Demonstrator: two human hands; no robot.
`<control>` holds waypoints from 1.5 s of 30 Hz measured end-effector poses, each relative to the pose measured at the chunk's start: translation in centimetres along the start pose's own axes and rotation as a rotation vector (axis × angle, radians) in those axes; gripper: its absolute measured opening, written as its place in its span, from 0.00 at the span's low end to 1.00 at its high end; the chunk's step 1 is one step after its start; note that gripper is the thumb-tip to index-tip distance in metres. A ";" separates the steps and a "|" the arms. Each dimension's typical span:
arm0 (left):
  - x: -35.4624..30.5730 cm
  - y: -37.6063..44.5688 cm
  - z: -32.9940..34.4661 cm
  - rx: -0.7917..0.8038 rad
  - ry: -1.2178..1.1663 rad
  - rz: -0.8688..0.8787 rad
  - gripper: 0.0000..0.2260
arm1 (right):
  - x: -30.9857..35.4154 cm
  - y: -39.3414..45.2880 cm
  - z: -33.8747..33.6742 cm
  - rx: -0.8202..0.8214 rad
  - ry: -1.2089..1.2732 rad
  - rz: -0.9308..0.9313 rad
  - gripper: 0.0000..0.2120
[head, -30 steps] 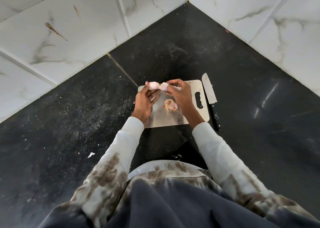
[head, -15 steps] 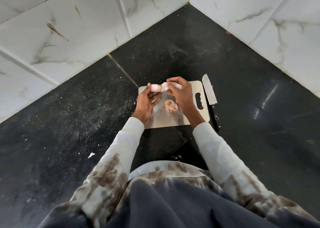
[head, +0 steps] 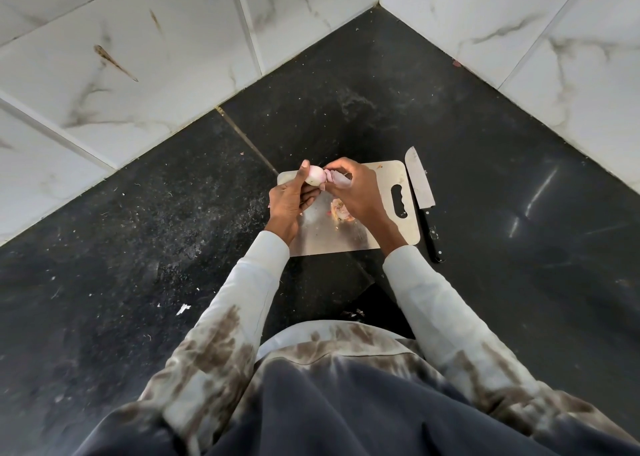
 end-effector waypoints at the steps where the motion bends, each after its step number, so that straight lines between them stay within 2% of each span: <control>1: 0.0 0.0 -0.1 -0.003 0.006 -0.002 0.16 | 0.1 0.0 -0.1 0.009 -0.012 -0.010 0.13; 9: -0.1 0.3 -0.7 -0.016 0.051 -0.023 0.24 | 0.5 -0.2 0.0 0.020 -0.091 -0.016 0.11; 14: -0.3 0.2 -0.5 -0.025 0.126 -0.024 0.22 | 0.7 -0.6 0.3 -0.038 -0.169 -0.035 0.13; 19: -0.1 0.2 -0.4 -0.025 0.146 -0.049 0.21 | 0.9 -0.3 0.3 -0.057 -0.195 0.035 0.14; 26: -0.1 -0.1 -0.5 0.012 0.078 -0.106 0.20 | 0.7 -0.5 0.2 -0.068 -0.141 0.069 0.12; 39: 0.6 0.4 -1.0 0.023 0.001 -0.177 0.25 | 0.0 -0.1 -0.8 -0.191 0.045 0.169 0.07; 45: 0.8 0.2 -1.2 0.080 -0.130 -0.209 0.26 | -0.9 0.0 -0.6 -0.155 -0.032 0.225 0.12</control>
Point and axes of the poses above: each hand's wrist, its own y-axis towards the middle knuckle, its own z-axis out of the palm, x = y × z, the point moved 1 cm from there along y, towards the middle knuckle, and after that the axes turned 12 degrees about z, right-handed, at the moved point
